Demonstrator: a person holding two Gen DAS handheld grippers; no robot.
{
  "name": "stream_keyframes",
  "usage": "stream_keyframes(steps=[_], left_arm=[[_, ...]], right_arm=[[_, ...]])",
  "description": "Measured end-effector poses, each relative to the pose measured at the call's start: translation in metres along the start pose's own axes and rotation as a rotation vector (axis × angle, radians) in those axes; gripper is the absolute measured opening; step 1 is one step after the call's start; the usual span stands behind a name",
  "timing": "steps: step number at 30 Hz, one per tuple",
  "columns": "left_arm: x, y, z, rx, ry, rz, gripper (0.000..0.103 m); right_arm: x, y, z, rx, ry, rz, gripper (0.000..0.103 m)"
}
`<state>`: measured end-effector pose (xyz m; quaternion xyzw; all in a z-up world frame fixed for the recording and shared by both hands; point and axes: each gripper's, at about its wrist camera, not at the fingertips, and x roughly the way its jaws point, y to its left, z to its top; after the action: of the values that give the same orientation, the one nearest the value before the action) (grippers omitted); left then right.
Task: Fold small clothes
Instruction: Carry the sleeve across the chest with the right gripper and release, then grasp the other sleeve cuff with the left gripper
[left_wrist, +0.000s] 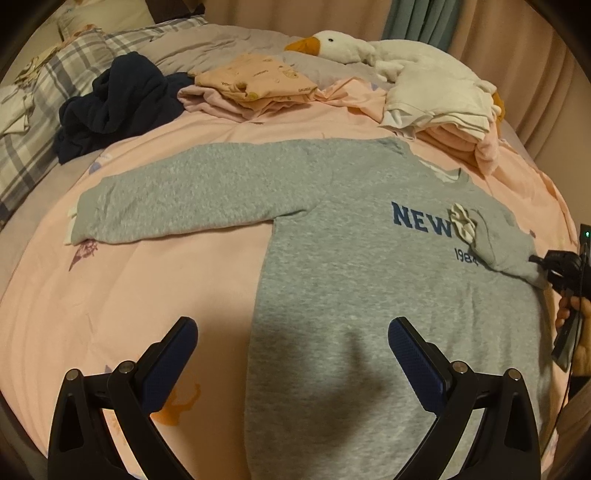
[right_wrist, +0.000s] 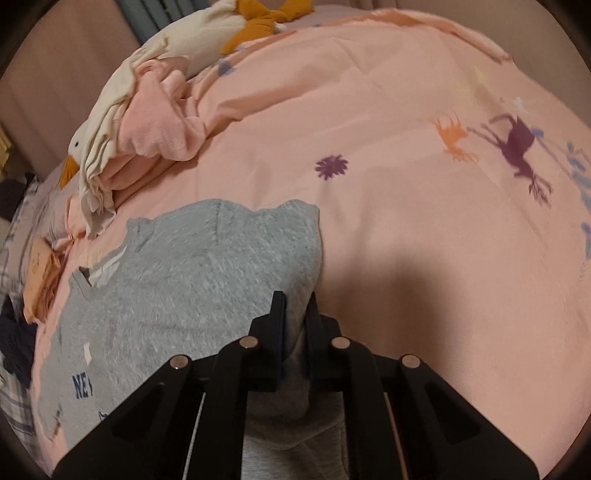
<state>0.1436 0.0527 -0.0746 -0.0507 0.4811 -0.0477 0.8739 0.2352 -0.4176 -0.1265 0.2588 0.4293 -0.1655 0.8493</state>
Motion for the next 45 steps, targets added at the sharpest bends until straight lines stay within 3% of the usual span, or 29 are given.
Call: stream_keyframes(steps=[2,3,6,10,13,17,22,27,30,35,39,41,43,45], left_arm=[[0.0,0.004,0.0,-0.009,0.006,-0.003,0.102],[0.0,0.005,0.0,-0.016,0.007,-0.005,0.102],[-0.001,0.016,0.0,-0.06,0.011,-0.025,0.102],[-0.001,0.039,0.0,-0.154,0.014,-0.066,0.102],[-0.002,0.066,0.0,-0.262,0.003,-0.091,0.102],[-0.003,0.112,0.002,-0.429,-0.038,-0.155,0.102],[0.008,0.161,0.011,-0.63,-0.096,-0.295,0.102],[0.036,0.193,0.021,-0.775,-0.104,-0.374,0.102],[0.048,0.207,0.024,-0.858,-0.146,-0.383,0.102],[0.056,0.22,0.042,-0.897,-0.215,-0.346,0.102],[0.055,0.219,0.053,-0.888,-0.234,-0.224,0.101],[0.053,0.212,0.059,-0.845,-0.218,-0.127,0.087],[0.052,0.202,0.067,-0.769,-0.188,-0.029,0.041],[0.05,0.19,0.074,-0.687,-0.165,0.011,0.018]], right_arm=[[0.003,-0.003,0.0,0.021,0.023,0.006,0.013],[-0.001,-0.004,-0.001,0.03,0.015,-0.005,0.019],[-0.035,0.008,-0.012,-0.051,-0.097,-0.091,0.025],[-0.065,0.026,-0.034,-0.221,-0.116,0.05,0.025],[-0.055,0.042,-0.054,-0.319,-0.064,0.082,0.024],[-0.027,0.051,-0.071,-0.402,0.002,-0.036,0.022],[-0.057,0.065,-0.078,-0.435,-0.08,0.003,0.025],[-0.094,0.076,-0.092,-0.502,-0.144,0.074,0.027],[-0.107,0.081,-0.098,-0.521,-0.163,0.117,0.029],[-0.119,0.088,-0.109,-0.553,-0.168,0.146,0.03],[-0.121,0.092,-0.116,-0.57,-0.165,0.158,0.03],[-0.122,0.094,-0.121,-0.581,-0.168,0.161,0.03],[-0.124,0.096,-0.124,-0.597,-0.176,0.156,0.03],[-0.125,0.095,-0.125,-0.605,-0.182,0.15,0.03]])
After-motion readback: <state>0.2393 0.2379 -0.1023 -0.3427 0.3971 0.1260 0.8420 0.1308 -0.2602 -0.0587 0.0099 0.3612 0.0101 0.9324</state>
